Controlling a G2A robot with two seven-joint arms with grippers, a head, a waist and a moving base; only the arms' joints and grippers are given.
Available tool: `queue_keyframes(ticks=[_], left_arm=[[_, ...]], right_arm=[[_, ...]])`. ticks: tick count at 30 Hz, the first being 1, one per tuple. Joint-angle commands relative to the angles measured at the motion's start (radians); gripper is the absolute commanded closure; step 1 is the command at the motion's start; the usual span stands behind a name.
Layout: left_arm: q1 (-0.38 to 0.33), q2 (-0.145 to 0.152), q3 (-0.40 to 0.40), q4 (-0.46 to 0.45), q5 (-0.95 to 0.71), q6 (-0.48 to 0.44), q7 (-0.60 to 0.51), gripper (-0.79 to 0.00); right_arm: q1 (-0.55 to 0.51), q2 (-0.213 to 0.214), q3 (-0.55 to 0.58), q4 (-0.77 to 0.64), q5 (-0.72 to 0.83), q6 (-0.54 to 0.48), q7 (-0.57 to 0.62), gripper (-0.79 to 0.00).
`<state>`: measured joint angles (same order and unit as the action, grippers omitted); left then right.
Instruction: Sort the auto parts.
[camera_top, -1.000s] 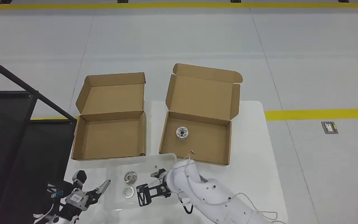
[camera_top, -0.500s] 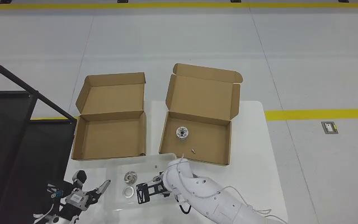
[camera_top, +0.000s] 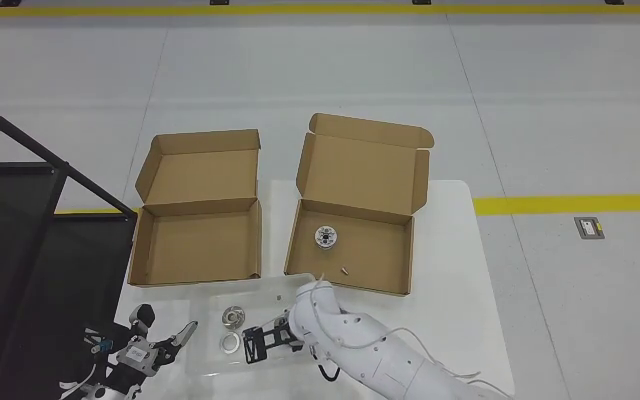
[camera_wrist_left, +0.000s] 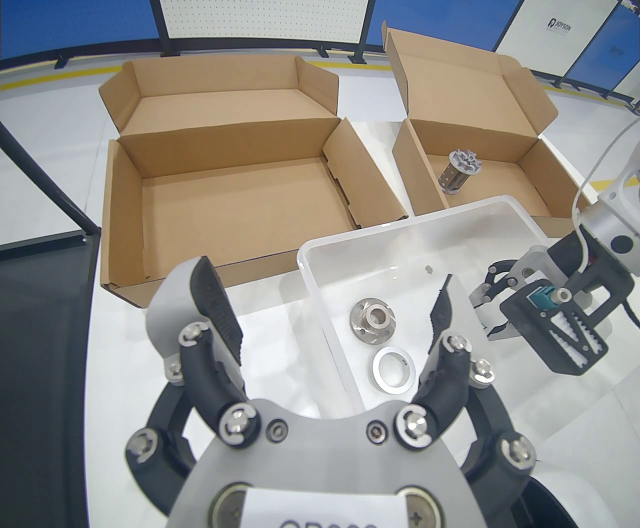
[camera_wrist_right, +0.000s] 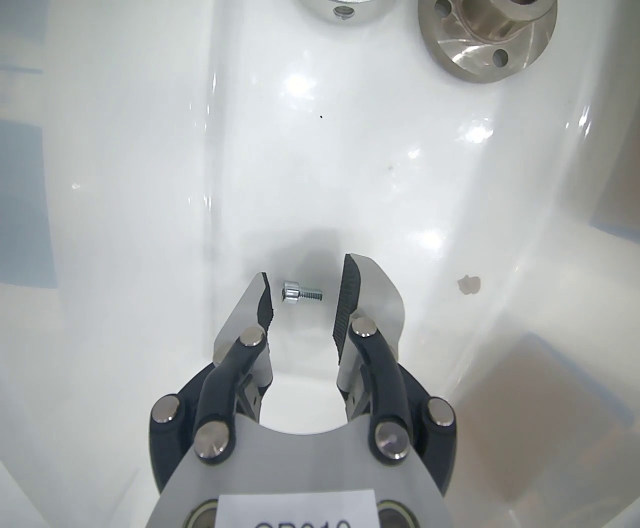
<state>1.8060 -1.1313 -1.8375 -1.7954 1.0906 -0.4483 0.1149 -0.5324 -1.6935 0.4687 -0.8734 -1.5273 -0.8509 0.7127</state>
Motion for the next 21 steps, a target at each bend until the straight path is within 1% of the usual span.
queue_keyframes(ticks=[1, 3, 4, 7, 11, 14, 18, 21], left_arm=[[0.0, 0.0, 0.0, 0.0, 0.0, 0.0, 0.0, -0.785], [0.0, 0.0, 0.0, 0.0, 0.0, 0.0, 0.0, -0.785], [0.0, 0.0, 0.0, 0.0, 0.0, 0.0, 0.0, -0.785], [0.0, 0.0, 0.0, 0.0, 0.0, 0.0, 0.0, -0.785], [0.0, 0.0, 0.0, 0.0, 0.0, 0.0, 0.0, -0.785], [0.0, 0.0, 0.0, 0.0, 0.0, 0.0, 0.0, -0.785], [0.0, 0.0, 0.0, 0.0, 0.0, 0.0, 0.0, -0.785], [0.0, 0.0, 0.0, 0.0, 0.0, 0.0, 0.0, -0.785]], right_arm=[[0.003, -0.004, -0.001, 0.009, 0.004, 0.0, 0.001, -0.219], [0.006, -0.008, -0.002, 0.019, 0.005, -0.002, 0.002, -0.206], [0.007, -0.01, -0.002, 0.022, 0.006, -0.003, 0.001, -0.169], [0.011, -0.015, -0.003, 0.031, 0.004, -0.005, -0.007, 0.0], [0.013, -0.012, 0.004, 0.011, -0.02, 0.011, -0.053, 0.0], [0.006, 0.004, 0.02, -0.038, -0.057, 0.02, -0.124, 0.0], [-0.026, 0.05, 0.074, -0.139, -0.136, 0.051, -0.265, 0.0], [-0.077, 0.101, 0.136, -0.259, -0.221, 0.078, -0.426, 0.0]])
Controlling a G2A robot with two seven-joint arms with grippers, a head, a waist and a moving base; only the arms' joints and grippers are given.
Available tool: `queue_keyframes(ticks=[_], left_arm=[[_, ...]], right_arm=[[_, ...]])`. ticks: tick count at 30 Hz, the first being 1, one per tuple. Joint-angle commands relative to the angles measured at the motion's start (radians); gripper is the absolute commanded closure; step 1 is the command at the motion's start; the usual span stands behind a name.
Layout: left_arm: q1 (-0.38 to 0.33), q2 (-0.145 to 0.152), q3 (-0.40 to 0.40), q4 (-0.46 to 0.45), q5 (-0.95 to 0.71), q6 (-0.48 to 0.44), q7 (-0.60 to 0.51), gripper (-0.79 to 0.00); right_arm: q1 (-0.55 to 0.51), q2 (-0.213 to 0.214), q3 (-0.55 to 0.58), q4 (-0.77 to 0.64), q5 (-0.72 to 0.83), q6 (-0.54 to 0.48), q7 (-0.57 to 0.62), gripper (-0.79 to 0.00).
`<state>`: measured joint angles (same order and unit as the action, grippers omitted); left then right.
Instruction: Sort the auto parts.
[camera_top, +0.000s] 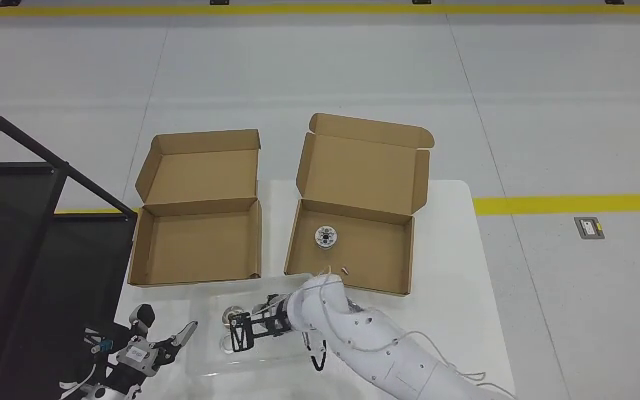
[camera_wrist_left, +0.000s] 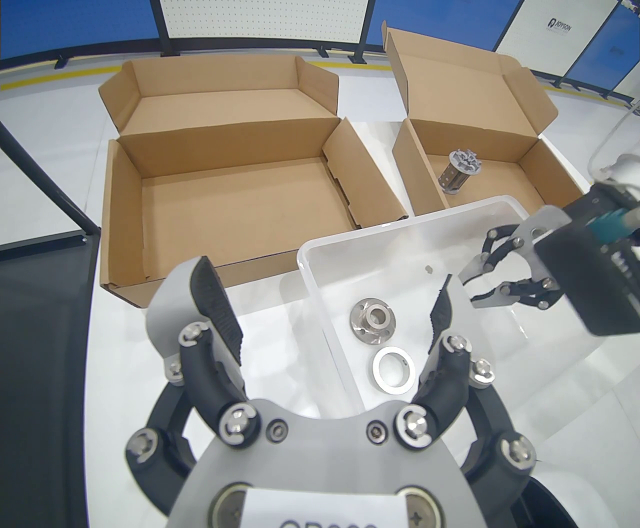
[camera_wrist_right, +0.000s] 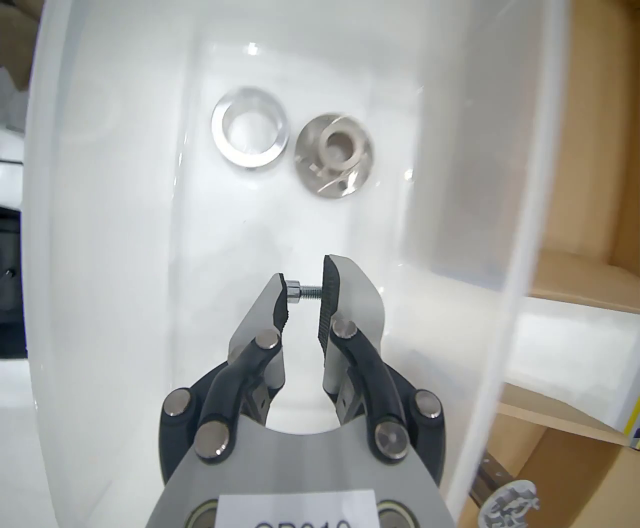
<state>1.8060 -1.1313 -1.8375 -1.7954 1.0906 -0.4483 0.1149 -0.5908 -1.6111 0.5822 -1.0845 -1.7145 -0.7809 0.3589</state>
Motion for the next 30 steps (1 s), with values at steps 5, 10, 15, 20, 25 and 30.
queue_keyframes(ticks=[5, 10, 15, 20, 25, 30], left_arm=[[0.0, 0.0, 0.0, 0.0, 0.0, 0.0, 0.0, -0.785], [0.0, 0.0, 0.0, 0.0, 0.0, 0.0, 0.0, -0.785], [0.0, 0.0, 0.0, 0.0, 0.0, 0.0, 0.0, -0.785], [0.0, 0.0, 0.0, 0.0, 0.0, 0.0, 0.0, -0.785], [0.0, 0.0, 0.0, 0.0, 0.0, 0.0, 0.0, -0.785], [0.0, 0.0, 0.0, 0.0, 0.0, 0.0, 0.0, -0.785]], right_arm=[[-0.162, 0.133, 0.169, -0.256, -0.249, 0.038, -0.474, 0.0], [-0.288, 0.221, 0.32, -0.374, -0.382, 0.089, -0.872, 0.0], [-0.307, 0.238, 0.347, -0.361, -0.396, 0.068, -0.975, 0.0], [-0.307, 0.238, 0.347, -0.361, -0.396, 0.068, -0.975, 0.0], [-0.336, 0.235, 0.401, -0.364, -0.238, 0.141, -0.968, 0.0], [-0.347, 0.252, 0.472, -0.328, -0.123, 0.126, -1.268, 0.0]])
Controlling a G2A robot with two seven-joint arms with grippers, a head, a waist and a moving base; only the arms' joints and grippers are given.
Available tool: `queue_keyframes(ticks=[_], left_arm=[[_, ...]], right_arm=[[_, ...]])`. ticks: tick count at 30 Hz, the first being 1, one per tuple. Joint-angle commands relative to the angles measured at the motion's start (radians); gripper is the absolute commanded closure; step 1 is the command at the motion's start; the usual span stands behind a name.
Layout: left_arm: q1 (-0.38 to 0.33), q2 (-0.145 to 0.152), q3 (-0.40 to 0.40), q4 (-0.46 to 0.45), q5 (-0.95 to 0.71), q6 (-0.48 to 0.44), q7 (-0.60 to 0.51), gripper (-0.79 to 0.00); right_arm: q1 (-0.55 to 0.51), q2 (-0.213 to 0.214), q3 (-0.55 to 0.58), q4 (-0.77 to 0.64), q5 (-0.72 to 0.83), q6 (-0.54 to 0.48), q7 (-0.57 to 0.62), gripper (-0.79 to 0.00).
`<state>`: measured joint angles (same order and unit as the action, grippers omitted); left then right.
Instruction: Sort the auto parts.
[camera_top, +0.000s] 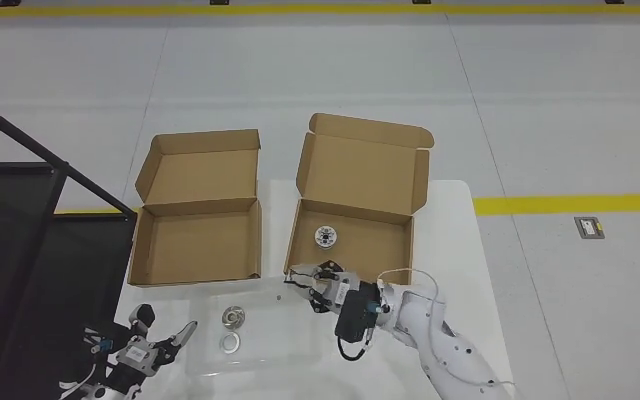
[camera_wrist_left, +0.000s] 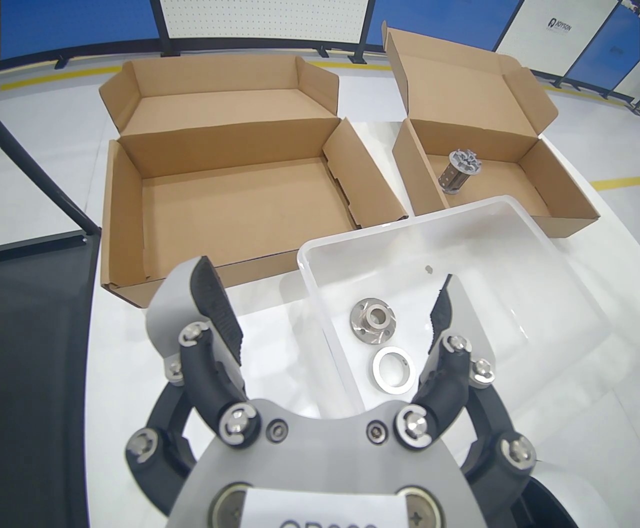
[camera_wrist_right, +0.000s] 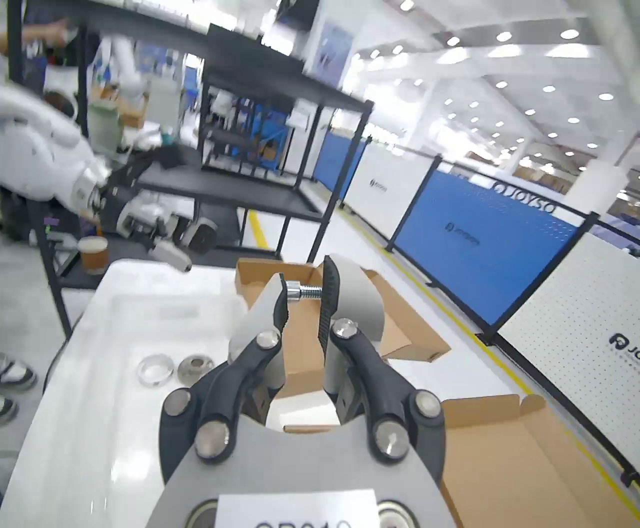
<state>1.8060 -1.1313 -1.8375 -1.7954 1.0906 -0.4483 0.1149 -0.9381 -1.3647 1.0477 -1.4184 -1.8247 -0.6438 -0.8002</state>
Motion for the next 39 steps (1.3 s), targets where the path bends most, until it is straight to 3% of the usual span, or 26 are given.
queue_keyframes(ticks=[1, 3, 5, 12, 15, 20, 22, 24, 30, 33, 39], left_arm=[[0.0, 0.0, 0.0, 0.0, 0.0, 0.0, 0.0, -0.785], [0.0, 0.0, 0.0, 0.0, 0.0, 0.0, 0.0, -0.785], [0.0, 0.0, 0.0, 0.0, 0.0, 0.0, 0.0, -0.785], [0.0, 0.0, 0.0, 0.0, 0.0, 0.0, 0.0, -0.785], [0.0, 0.0, 0.0, 0.0, 0.0, 0.0, 0.0, -0.785], [0.0, 0.0, 0.0, 0.0, 0.0, 0.0, 0.0, -0.785], [0.0, 0.0, 0.0, 0.0, 0.0, 0.0, 0.0, -0.785], [0.0, 0.0, 0.0, 0.0, 0.0, 0.0, 0.0, -0.785], [0.0, 0.0, 0.0, 0.0, 0.0, 0.0, 0.0, -0.785], [0.0, 0.0, 0.0, 0.0, 0.0, 0.0, 0.0, -0.785], [0.0, 0.0, 0.0, 0.0, 0.0, 0.0, 0.0, -0.785]], right_arm=[[-0.003, 0.012, 0.016, 0.024, -0.015, -0.018, -0.207, 0.0], [-0.001, 0.025, 0.033, 0.062, -0.038, -0.007, -0.369, 0.0], [-0.002, 0.035, 0.011, 0.075, 0.001, 0.054, -0.43, 0.0], [0.051, 0.087, -0.042, 0.182, 0.037, 0.087, -0.449, 0.0], [0.049, 0.087, -0.004, 0.196, 0.076, 0.127, -0.144, 0.0], [0.018, 0.072, 0.021, 0.065, 0.157, 0.262, 0.606, 0.0], [0.021, 0.065, 0.008, 0.026, 0.181, 0.27, 0.837, 0.0], [0.027, 0.06, 0.003, 0.009, 0.21, 0.268, 0.991, 0.0], [0.05, 0.055, 0.0, 0.014, 0.252, 0.219, 1.278, 0.0], [0.068, 0.049, -0.008, 0.035, 0.252, 0.255, 1.415, 0.0], [0.147, 0.027, -0.043, 0.157, 0.289, 0.29, 1.523, 0.0]])
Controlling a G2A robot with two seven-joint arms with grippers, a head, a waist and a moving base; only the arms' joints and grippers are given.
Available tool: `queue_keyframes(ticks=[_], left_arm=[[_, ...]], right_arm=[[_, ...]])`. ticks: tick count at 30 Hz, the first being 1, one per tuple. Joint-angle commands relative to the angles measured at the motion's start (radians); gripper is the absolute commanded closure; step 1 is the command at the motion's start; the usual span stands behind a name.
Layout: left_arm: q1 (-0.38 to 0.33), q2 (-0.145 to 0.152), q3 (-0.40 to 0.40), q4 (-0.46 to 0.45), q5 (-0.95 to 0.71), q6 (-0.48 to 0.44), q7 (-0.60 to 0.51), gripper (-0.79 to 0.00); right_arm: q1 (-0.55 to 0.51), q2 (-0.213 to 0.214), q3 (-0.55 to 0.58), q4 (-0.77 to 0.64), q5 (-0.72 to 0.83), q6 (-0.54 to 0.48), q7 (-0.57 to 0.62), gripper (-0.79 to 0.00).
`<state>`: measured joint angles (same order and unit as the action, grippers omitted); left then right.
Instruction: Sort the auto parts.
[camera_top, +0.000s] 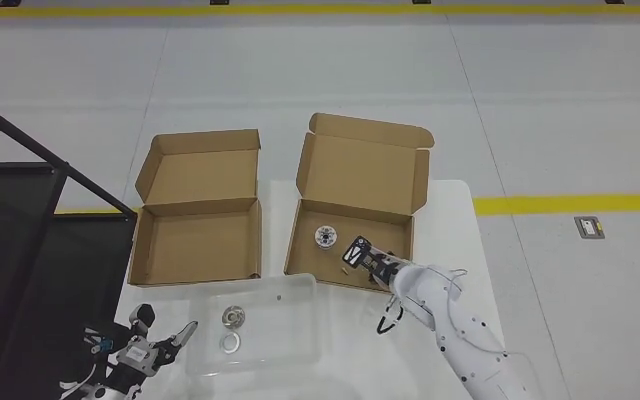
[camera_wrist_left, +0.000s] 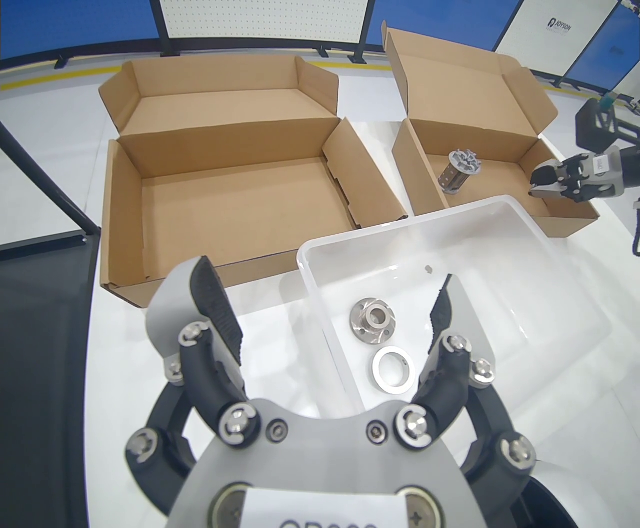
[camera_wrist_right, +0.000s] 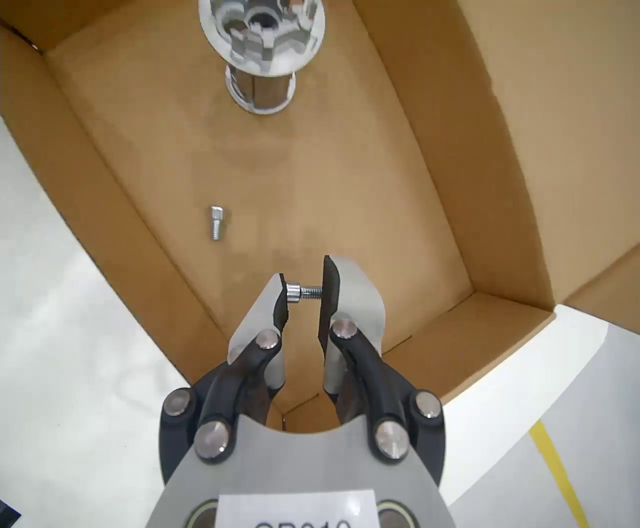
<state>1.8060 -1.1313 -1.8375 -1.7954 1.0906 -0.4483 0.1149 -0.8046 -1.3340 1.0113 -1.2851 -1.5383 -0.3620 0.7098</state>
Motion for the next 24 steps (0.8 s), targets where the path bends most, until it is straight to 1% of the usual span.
queue_keyframes(ticks=[1, 3, 4, 5, 8, 9, 11, 12, 17, 19, 20, 21, 22, 23, 24], left_arm=[[0.0, 0.0, 0.0, 0.0, 0.0, 0.0, 0.0, -0.785], [0.0, 0.0, 0.0, 0.0, 0.0, 0.0, 0.0, -0.785], [0.0, 0.0, 0.0, 0.0, 0.0, 0.0, 0.0, -0.785], [0.0, 0.0, 0.0, 0.0, 0.0, 0.0, 0.0, -0.785], [0.0, 0.0, 0.0, 0.0, 0.0, 0.0, 0.0, -0.785], [0.0, 0.0, 0.0, 0.0, 0.0, 0.0, 0.0, -0.785], [0.0, 0.0, 0.0, 0.0, 0.0, 0.0, 0.0, -0.785], [0.0, 0.0, 0.0, 0.0, 0.0, 0.0, 0.0, -0.785], [0.0, 0.0, 0.0, 0.0, 0.0, 0.0, 0.0, -0.785], [0.0, 0.0, 0.0, 0.0, 0.0, 0.0, 0.0, -0.785], [0.0, 0.0, 0.0, 0.0, 0.0, 0.0, 0.0, -0.785], [0.0, 0.0, 0.0, 0.0, 0.0, 0.0, 0.0, -0.785], [-0.001, 0.0, 0.001, -0.006, 0.003, 0.001, 0.001, -0.785], [0.003, 0.0, 0.001, -0.015, 0.014, -0.005, 0.003, -0.785], [0.009, 0.001, -0.001, -0.024, 0.03, -0.008, 0.008, -0.785]], right_arm=[[0.027, -0.008, -0.012, 0.043, 0.008, 0.017, 0.017, 0.0], [0.051, -0.013, -0.016, 0.082, 0.022, 0.016, -0.002, 0.0], [0.061, -0.015, -0.017, 0.099, 0.027, 0.016, -0.017, -0.049], [0.068, -0.017, -0.018, 0.115, 0.032, 0.015, -0.029, -0.16], [0.086, -0.022, -0.022, 0.151, 0.038, 0.023, -0.057, -0.231], [0.09, -0.024, -0.022, 0.161, 0.039, 0.024, -0.065, -0.24], [0.096, -0.025, -0.022, 0.175, 0.039, 0.027, -0.078, -0.336], [0.096, -0.027, -0.025, 0.176, 0.04, 0.027, -0.082, -0.363], [0.082, -0.026, -0.021, 0.15, 0.022, 0.05, -0.106, -0.376], [0.064, -0.024, -0.018, 0.111, -0.001, 0.077, -0.119, -0.403], [0.053, -0.022, -0.014, 0.086, -0.014, 0.091, -0.129, -0.471], [0.038, -0.019, -0.007, 0.056, -0.028, 0.108, -0.145, -0.52], [0.02, -0.016, -0.001, 0.022, -0.044, 0.121, -0.163, -0.542], [-0.001, -0.012, 0.006, -0.014, -0.063, 0.133, -0.179, -0.597], [-0.022, -0.009, 0.013, -0.052, -0.081, 0.143, -0.192, -0.73]])
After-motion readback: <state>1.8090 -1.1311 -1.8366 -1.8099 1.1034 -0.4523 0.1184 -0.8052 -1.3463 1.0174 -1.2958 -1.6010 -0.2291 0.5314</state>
